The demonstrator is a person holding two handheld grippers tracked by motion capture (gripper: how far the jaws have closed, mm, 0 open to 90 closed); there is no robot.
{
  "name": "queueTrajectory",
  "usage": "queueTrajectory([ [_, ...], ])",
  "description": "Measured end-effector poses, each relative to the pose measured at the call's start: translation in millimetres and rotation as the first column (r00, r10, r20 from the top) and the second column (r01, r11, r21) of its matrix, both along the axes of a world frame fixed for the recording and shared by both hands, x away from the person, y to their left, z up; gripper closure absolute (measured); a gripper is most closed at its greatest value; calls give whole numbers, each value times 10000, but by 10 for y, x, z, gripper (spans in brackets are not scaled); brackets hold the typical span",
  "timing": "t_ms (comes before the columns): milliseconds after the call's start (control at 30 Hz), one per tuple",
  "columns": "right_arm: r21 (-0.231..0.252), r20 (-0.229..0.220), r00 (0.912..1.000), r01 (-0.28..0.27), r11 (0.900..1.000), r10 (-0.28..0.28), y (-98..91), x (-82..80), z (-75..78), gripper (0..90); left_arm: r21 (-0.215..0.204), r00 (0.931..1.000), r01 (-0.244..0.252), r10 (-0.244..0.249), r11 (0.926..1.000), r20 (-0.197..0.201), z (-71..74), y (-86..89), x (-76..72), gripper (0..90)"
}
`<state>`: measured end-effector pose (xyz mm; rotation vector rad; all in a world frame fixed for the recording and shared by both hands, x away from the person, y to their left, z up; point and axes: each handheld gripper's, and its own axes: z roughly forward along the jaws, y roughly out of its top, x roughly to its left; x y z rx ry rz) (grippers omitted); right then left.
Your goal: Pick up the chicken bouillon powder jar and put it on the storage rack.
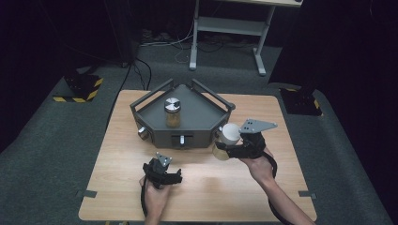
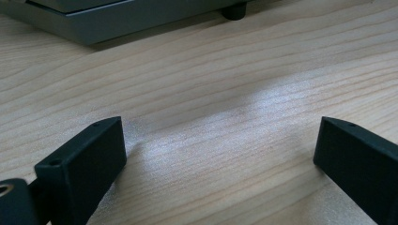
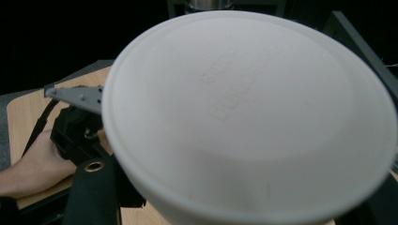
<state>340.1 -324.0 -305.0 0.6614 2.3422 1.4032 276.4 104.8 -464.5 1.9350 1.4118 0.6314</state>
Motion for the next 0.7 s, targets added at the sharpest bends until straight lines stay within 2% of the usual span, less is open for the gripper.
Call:
queueTrajectory([
  [467, 61, -21, 9997, 245, 9997, -245, 225, 319, 345, 350, 11, 10000, 5, -5, 10000, 1, 1, -1, 0, 27],
  [700, 147, -116, 9987, 493, 9987, -491, 289, 444, 434, 351, 13, 10000, 10, -10, 10000, 2, 0, -1, 0, 27],
])
